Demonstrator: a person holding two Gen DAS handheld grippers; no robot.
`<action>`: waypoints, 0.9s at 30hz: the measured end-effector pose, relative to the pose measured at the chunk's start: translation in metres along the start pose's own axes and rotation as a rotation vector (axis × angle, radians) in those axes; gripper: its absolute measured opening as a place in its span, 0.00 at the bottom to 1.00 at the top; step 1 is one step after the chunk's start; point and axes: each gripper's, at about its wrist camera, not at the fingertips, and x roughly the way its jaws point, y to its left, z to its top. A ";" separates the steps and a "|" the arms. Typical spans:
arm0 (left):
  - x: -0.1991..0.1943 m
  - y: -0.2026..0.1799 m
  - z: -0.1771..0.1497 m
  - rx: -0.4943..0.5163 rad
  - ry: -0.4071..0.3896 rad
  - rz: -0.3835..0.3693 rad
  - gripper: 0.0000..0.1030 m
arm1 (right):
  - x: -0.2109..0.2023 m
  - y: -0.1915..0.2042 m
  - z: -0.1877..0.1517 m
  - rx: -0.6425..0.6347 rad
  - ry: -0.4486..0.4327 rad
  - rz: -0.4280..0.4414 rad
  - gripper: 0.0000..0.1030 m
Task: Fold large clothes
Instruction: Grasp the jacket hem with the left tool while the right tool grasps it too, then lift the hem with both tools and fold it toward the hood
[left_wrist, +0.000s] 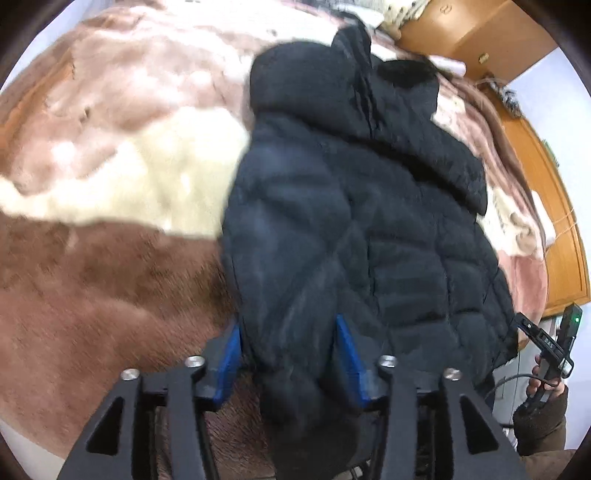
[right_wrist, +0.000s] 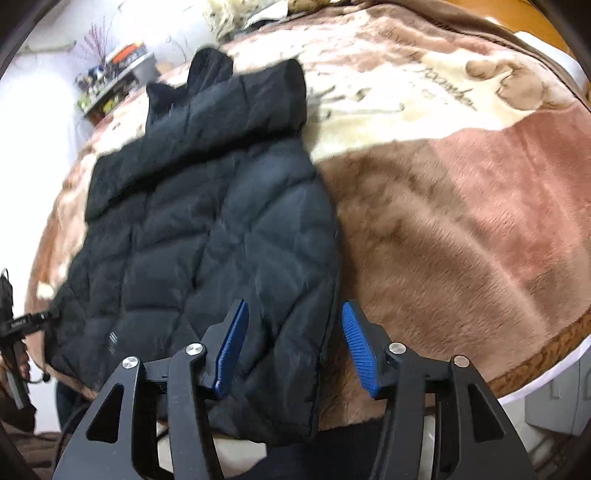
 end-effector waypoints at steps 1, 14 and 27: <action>-0.009 0.001 0.007 -0.004 -0.022 -0.007 0.55 | -0.008 -0.002 0.011 0.016 -0.025 0.005 0.54; -0.073 -0.055 0.259 0.102 -0.306 -0.056 0.74 | -0.013 0.067 0.265 -0.068 -0.294 0.100 0.56; 0.055 -0.118 0.473 0.060 -0.252 -0.056 0.75 | 0.163 0.124 0.428 -0.027 -0.108 0.158 0.63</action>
